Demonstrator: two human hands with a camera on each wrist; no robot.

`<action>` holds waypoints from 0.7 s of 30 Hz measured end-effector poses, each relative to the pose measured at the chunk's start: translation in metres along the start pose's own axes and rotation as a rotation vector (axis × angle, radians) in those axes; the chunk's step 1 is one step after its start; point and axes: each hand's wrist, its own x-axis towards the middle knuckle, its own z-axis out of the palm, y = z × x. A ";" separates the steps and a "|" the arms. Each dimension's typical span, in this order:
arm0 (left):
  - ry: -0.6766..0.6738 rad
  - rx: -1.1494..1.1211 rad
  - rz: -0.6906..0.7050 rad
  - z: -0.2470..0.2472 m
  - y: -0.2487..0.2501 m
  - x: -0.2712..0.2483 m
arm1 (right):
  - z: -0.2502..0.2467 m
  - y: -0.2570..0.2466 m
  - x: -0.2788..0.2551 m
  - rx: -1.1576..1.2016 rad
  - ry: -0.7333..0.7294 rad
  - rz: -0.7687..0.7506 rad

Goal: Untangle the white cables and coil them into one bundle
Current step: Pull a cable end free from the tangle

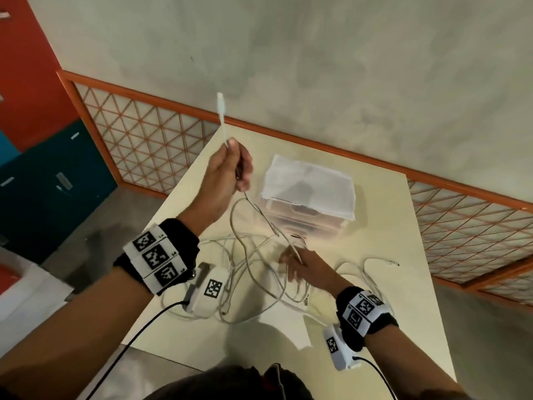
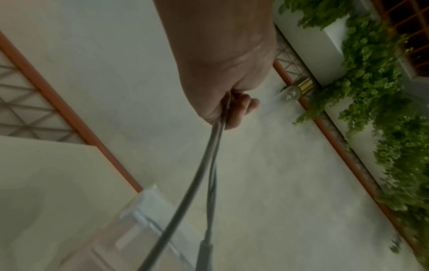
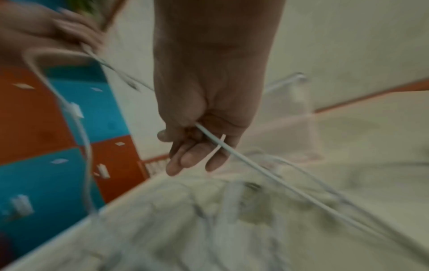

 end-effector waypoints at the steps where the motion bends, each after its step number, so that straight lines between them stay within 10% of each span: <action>1: 0.020 -0.026 0.011 -0.005 0.003 0.003 | -0.002 0.015 -0.004 -0.027 -0.031 0.064; 8: -0.037 0.007 -0.101 -0.002 -0.008 -0.010 | -0.028 -0.011 -0.017 -0.146 -0.216 0.070; 15: -0.031 0.062 -0.108 0.004 0.000 -0.012 | -0.034 -0.094 -0.011 0.341 0.069 -0.166; 21: -0.002 0.067 -0.158 -0.010 -0.003 -0.020 | -0.033 -0.076 -0.006 0.171 0.263 -0.284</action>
